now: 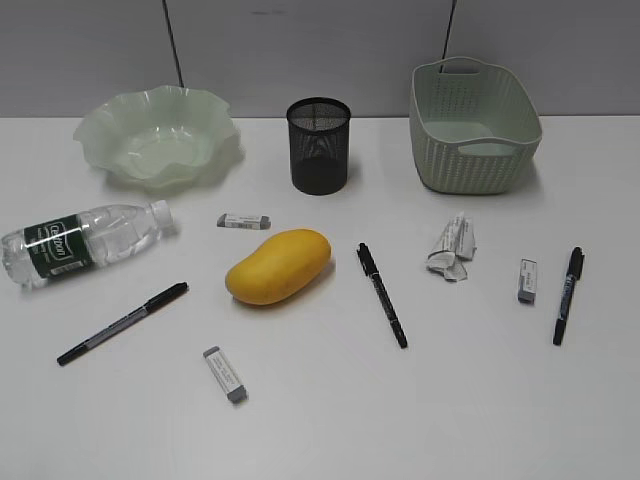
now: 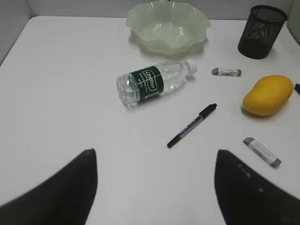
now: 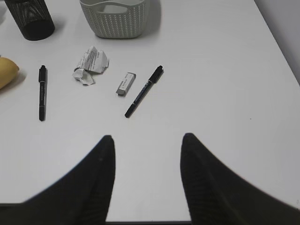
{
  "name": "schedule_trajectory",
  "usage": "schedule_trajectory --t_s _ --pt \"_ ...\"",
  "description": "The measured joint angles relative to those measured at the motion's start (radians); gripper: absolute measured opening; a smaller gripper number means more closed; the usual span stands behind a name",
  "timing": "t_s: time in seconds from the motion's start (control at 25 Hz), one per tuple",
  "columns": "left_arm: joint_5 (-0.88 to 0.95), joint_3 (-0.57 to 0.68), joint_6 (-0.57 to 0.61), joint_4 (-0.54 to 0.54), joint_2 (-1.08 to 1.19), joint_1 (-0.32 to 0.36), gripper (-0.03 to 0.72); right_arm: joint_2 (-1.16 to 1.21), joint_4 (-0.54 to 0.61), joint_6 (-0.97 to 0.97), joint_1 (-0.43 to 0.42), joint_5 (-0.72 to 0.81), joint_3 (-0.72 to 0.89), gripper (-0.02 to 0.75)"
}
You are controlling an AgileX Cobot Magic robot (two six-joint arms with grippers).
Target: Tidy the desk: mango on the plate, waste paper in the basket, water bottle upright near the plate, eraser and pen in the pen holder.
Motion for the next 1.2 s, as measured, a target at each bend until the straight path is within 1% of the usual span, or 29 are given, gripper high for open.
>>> schedule_trajectory --t_s 0.24,0.4,0.48,0.68,0.76,0.84,0.96,1.12,1.2 --pt "-0.03 -0.013 0.0 -0.001 0.062 0.0 0.587 0.0 0.0 0.0 0.0 0.0 0.0 0.373" --pt "-0.163 -0.028 0.005 -0.002 0.17 0.0 0.587 0.0 0.0 0.0 0.0 0.0 0.0 0.373" --pt "-0.243 -0.028 0.036 -0.022 0.235 0.0 0.587 0.0 0.0 0.0 0.0 0.0 0.0 0.373" --pt "-0.417 -0.029 0.128 -0.11 0.442 0.0 0.587 0.0 0.0 0.0 0.0 0.0 0.0 0.373" --pt "-0.452 -0.041 0.138 -0.129 0.522 0.0 0.587 0.0 0.0 0.0 0.0 0.0 0.0 0.373" --pt "-0.473 -0.065 0.174 -0.136 0.608 -0.004 0.587 0.0 0.0 0.0 0.0 0.0 0.0 0.373" --pt "-0.483 -0.126 0.244 -0.144 0.731 -0.048 0.587 0.0 0.0 0.0 0.0 0.0 0.0 0.373" --pt "-0.487 -0.22 0.266 -0.146 0.923 -0.134 0.587 0.0 0.0 0.0 0.0 0.001 0.0 0.373" --pt "-0.487 -0.27 0.274 -0.143 0.996 -0.189 0.587 0.0 0.0 0.0 0.0 0.001 0.0 0.373"
